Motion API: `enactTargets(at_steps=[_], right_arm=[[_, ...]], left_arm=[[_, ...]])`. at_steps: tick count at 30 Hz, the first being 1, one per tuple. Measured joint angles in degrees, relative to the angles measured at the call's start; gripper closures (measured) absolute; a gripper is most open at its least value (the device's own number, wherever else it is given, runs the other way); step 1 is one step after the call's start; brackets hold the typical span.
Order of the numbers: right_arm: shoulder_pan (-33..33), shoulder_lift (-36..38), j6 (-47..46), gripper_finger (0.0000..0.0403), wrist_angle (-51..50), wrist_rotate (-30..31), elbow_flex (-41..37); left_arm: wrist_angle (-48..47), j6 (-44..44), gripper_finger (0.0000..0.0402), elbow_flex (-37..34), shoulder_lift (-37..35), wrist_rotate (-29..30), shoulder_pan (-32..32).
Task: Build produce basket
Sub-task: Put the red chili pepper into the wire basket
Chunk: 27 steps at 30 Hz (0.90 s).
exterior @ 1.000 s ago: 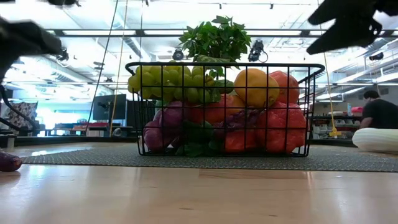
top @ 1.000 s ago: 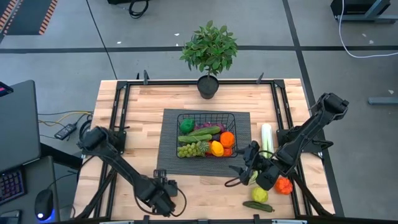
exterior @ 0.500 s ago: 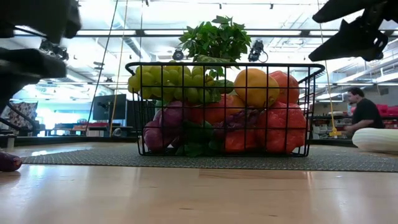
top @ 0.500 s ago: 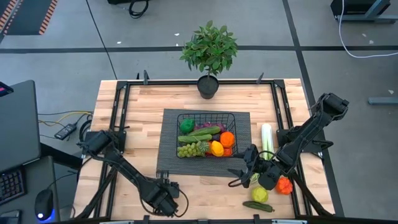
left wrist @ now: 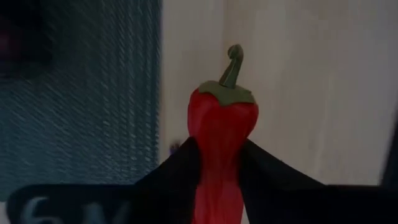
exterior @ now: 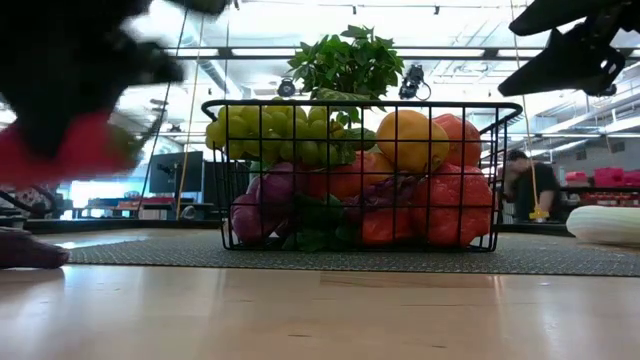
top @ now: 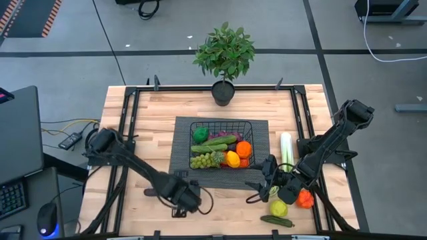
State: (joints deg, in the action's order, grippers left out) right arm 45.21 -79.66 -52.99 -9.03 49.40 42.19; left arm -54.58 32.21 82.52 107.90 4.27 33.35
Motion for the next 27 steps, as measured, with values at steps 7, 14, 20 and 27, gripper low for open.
enactTargets(at_steps=[7, 14, 20, 27], right_arm=[[0.0, 0.02, 0.7, 0.0055, -0.01, -0.01, 0.0], [0.0, 0.04, 2.44, 0.0055, -0.05, -0.52, 0.0], [-0.13, 0.15, 7.45, 0.0055, 0.08, -1.06, 0.0], [-1.92, 0.15, 12.35, 0.0055, 0.19, -1.05, 0.0]], left_arm=[[-2.58, -8.13, 0.0276, 6.62, -3.39, 2.25, -5.41], [-2.18, -18.41, 0.0284, 13.23, -3.79, 7.79, -13.32], [-2.31, -23.05, 0.028, 16.79, -3.77, 8.06, -20.94], [-2.5, -26.56, 0.027, 21.16, -3.76, 7.99, -27.11]])
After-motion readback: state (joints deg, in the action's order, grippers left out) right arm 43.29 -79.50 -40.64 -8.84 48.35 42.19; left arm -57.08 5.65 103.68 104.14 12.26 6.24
